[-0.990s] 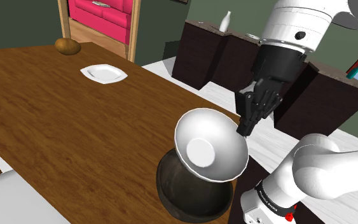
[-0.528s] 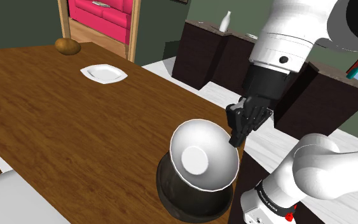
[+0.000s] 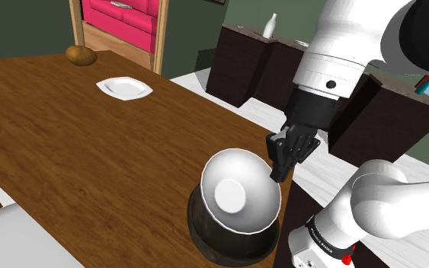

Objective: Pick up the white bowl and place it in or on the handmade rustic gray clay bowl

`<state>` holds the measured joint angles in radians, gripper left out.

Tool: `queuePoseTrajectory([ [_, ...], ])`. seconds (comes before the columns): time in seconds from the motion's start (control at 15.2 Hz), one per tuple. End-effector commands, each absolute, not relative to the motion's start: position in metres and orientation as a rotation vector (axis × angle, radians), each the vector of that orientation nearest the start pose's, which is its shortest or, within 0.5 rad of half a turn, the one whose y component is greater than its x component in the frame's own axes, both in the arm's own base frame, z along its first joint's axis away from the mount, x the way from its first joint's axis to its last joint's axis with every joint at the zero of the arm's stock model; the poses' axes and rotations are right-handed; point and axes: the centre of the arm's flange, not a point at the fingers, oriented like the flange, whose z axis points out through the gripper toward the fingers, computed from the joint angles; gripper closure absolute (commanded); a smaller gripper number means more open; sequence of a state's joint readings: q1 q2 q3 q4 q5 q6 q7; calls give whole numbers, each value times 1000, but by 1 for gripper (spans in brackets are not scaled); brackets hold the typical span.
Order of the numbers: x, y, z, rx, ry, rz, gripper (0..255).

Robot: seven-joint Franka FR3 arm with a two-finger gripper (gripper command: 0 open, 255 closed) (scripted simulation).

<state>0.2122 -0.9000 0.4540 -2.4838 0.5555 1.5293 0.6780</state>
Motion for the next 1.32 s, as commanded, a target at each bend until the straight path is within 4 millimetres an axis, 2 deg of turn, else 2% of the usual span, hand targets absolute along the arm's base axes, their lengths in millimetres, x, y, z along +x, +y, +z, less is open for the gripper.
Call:
queuePoseTrajectory([
  [0.0, 183, 254, 528, -2998, 295, 299, 255],
  [0.07, 183, 254, 528, -2998, 295, 299, 255],
  [0.13, 183, 254, 528, -2998, 295, 299, 0],
  [0.46, 183, 254, 528, -2998, 295, 299, 0],
  [0.73, 192, 248, 577, -2998, 295, 299, 0],
  [1.25, 192, 248, 577, -2998, 295, 299, 0],
])
